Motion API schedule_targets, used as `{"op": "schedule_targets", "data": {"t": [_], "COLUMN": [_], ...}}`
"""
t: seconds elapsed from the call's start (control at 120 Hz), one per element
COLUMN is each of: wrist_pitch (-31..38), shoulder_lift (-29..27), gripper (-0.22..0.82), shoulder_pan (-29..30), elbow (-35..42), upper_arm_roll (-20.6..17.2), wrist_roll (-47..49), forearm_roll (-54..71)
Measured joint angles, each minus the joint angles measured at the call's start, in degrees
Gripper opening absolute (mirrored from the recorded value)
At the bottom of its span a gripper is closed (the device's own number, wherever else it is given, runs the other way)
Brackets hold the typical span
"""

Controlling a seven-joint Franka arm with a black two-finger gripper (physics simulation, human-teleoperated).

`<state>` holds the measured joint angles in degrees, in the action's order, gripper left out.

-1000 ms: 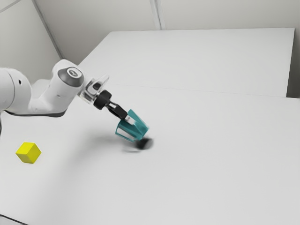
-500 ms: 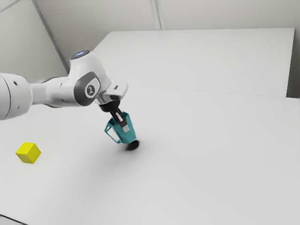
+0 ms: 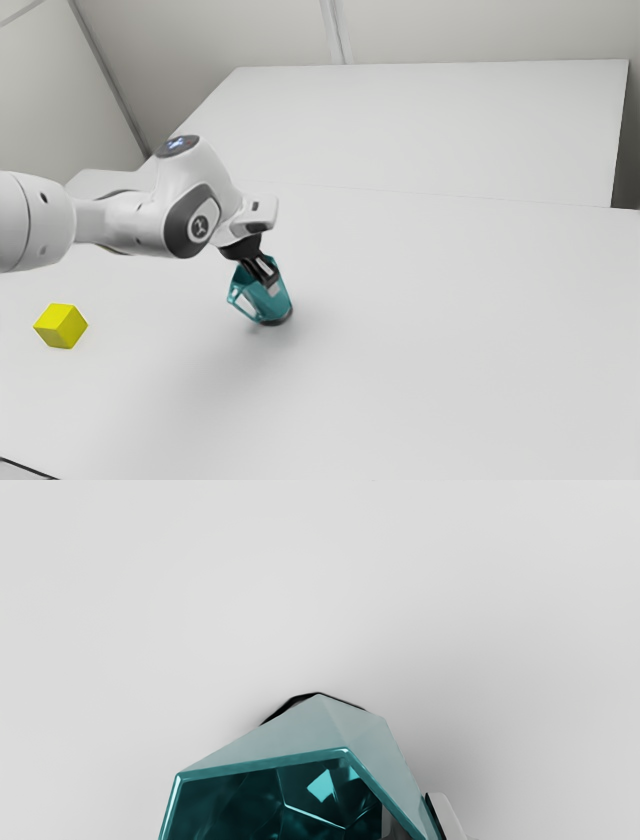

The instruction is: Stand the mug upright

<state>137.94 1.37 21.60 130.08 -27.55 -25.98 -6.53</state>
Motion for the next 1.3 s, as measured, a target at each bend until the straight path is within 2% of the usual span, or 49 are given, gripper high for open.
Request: {"op": "schedule_targets", "data": {"t": [0.492,0.567,0.6,0.75,0.875,1.1,1.3], "wrist_pitch": [2.6,2.7,2.8,2.8,2.4,-2.5,-14.9], "shoulder_lift": [1.8,2.2,2.2,2.0,-0.5,-5.8,-5.3], "gripper": [-0.18,-0.15,-0.11,0.22,0.39,0.53,0.58], "shoulder_pan": [0.2,0.1,0.1,0.4,1.0,0.3,1.4], "elbow": [0.9,0.9,0.9,1.0,0.8,-2.4,-15.6], "upper_arm_roll": [-0.2,-0.2,-0.2,-0.4,-1.5,-2.3,-2.0], "wrist_roll": [6.1,6.6,6.6,6.8,7.0,7.2,9.4], "forearm_roll": [4.1,4.1,4.0,3.7,3.6,3.5,3.4]}}
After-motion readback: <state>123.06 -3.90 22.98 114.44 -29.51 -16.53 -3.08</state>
